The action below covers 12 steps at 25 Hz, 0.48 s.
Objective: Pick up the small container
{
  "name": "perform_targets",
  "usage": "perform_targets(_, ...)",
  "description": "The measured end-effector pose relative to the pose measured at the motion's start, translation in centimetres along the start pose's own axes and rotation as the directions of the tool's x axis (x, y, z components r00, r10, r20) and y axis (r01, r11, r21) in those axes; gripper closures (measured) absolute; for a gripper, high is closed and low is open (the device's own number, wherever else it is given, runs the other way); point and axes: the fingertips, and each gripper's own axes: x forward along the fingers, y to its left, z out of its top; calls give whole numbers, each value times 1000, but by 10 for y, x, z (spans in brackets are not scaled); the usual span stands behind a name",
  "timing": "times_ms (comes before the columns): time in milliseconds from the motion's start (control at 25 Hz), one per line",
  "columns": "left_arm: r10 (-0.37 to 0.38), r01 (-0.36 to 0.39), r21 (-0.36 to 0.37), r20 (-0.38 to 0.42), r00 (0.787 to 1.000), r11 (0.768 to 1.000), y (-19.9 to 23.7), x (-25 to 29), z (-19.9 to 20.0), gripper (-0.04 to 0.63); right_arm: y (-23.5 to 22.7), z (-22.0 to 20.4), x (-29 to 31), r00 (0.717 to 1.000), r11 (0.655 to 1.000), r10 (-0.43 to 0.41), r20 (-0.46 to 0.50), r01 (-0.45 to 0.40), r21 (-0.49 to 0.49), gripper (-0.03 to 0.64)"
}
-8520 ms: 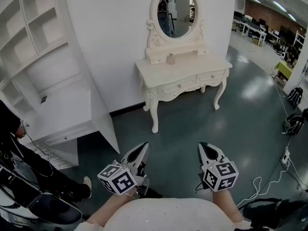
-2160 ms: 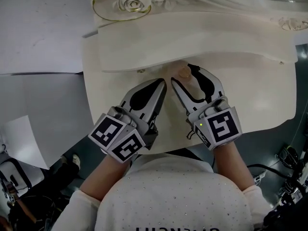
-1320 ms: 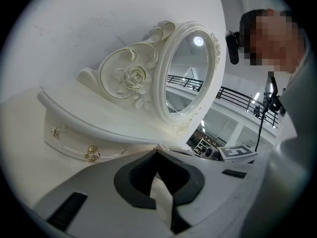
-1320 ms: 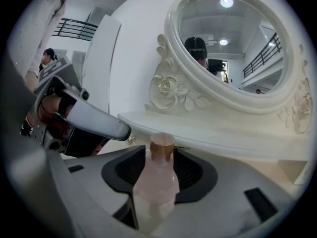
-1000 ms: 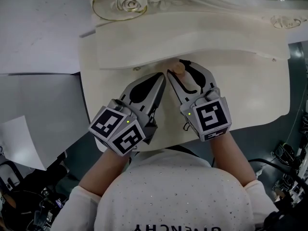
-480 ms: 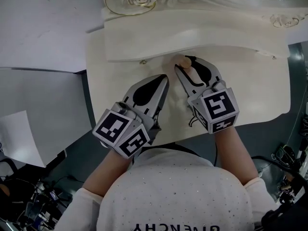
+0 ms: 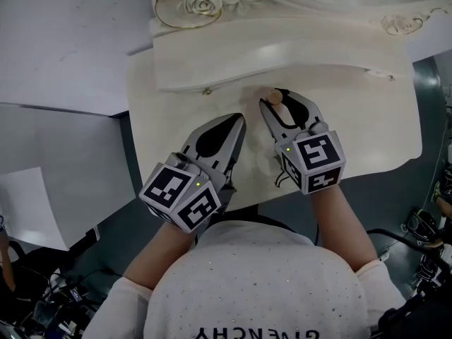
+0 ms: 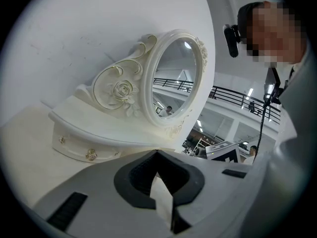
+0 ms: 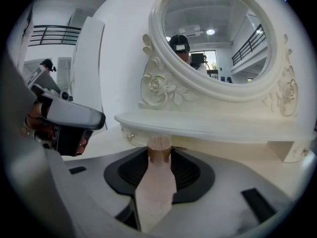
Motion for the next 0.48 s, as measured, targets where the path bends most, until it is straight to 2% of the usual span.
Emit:
perform_targets(320, 67, -67, -27, -5, 998, 997, 3, -19, -9, 595, 1, -2, -5, 1000, 999, -18, 15, 17, 38, 472)
perform_targets(480, 59, -59, -36, -1, 998, 998, 4, -19, -8, 595, 4, -3, -9, 1000, 999, -14, 12, 14, 47, 473)
